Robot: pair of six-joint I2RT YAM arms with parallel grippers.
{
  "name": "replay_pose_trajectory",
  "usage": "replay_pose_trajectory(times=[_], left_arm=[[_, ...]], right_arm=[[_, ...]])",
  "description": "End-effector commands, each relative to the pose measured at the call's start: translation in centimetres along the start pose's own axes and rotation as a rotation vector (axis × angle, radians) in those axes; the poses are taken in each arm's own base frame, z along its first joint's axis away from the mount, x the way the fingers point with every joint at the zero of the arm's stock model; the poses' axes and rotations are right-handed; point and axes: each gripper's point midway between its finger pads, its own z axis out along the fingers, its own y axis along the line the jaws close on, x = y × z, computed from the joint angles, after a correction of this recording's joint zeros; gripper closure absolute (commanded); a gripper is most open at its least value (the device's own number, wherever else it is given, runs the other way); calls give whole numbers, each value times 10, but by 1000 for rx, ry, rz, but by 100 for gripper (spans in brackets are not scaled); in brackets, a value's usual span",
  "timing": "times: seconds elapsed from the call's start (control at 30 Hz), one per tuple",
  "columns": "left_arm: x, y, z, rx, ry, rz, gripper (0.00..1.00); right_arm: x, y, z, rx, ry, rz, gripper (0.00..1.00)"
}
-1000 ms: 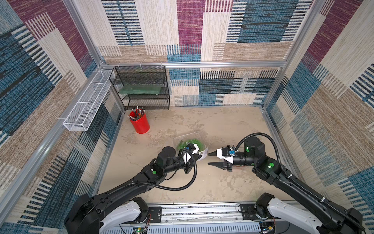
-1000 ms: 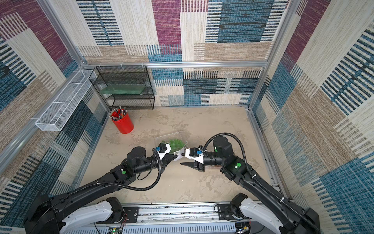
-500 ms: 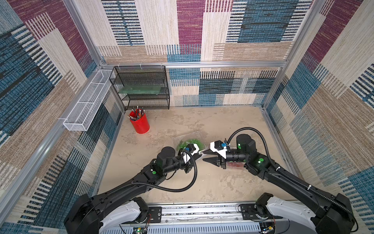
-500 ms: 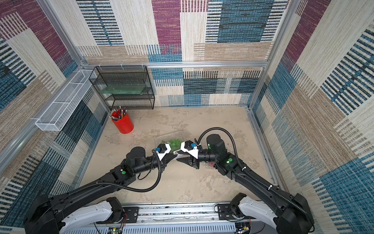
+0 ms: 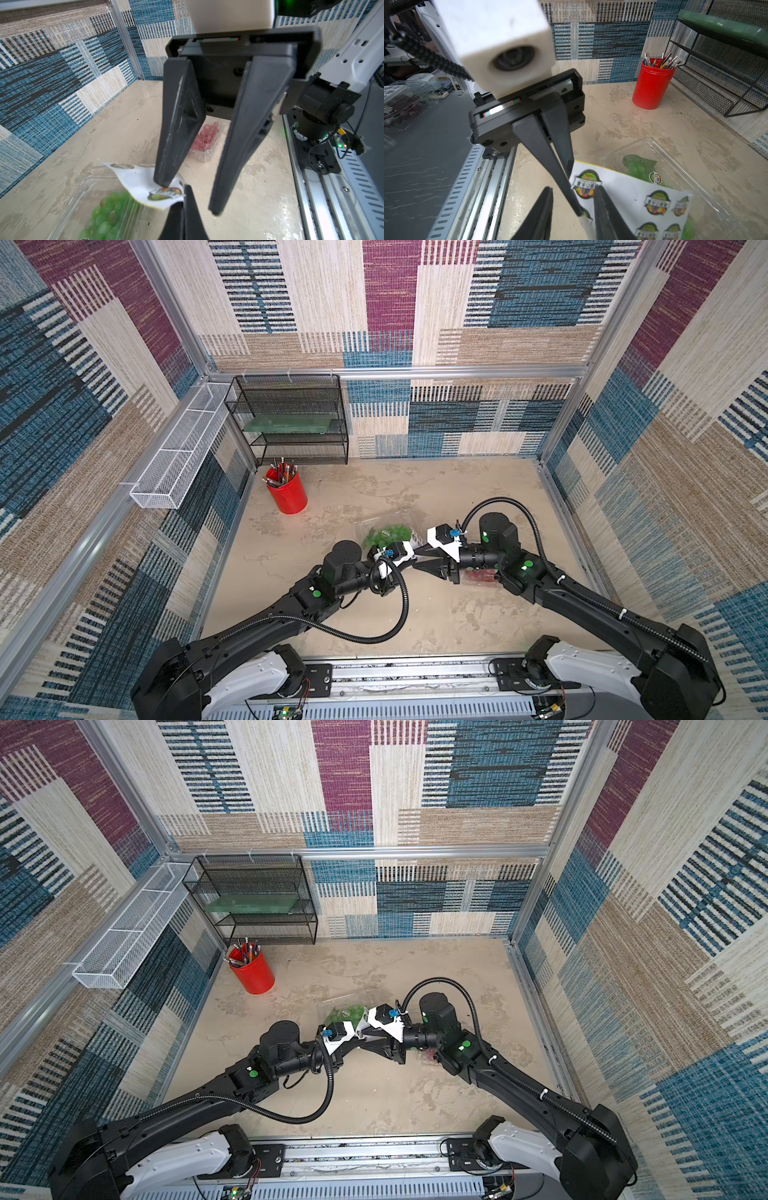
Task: Label fruit boxes
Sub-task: Tear off the label from the label sticker.
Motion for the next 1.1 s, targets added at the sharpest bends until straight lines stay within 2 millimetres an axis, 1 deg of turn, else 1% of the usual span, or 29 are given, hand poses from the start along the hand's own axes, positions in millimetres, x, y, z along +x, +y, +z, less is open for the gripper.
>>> replay_pose_trajectory(times=[0.0, 0.3, 0.47, 0.63, 0.83, 0.9, 0.97, 1.07], left_arm=[[-5, -5, 0, 25, -13, 50, 100], [-6, -5, -1, 22, -8, 70, 100], [-6, -4, -1, 14, -6, 72, 100], [-7, -5, -2, 19, -10, 79, 100], [-9, -5, -2, 19, -15, 81, 100], [-9, -5, -3, 17, -16, 82, 100], [-9, -4, -4, 13, -14, 82, 100], [-9, -4, -4, 10, -15, 84, 100]], right_arm=[[-13, 3, 1, -29, -46, -14, 63], [-11, 5, 5, -57, -36, -4, 73], [-9, 5, 4, -58, -22, -4, 75], [-8, 4, 2, -56, -15, -7, 80], [-5, 3, 1, -50, -2, -4, 84], [-4, 2, 0, -47, 1, -4, 84], [-5, 1, -1, -44, 0, -2, 81], [-3, 1, -2, -40, 6, 2, 82]])
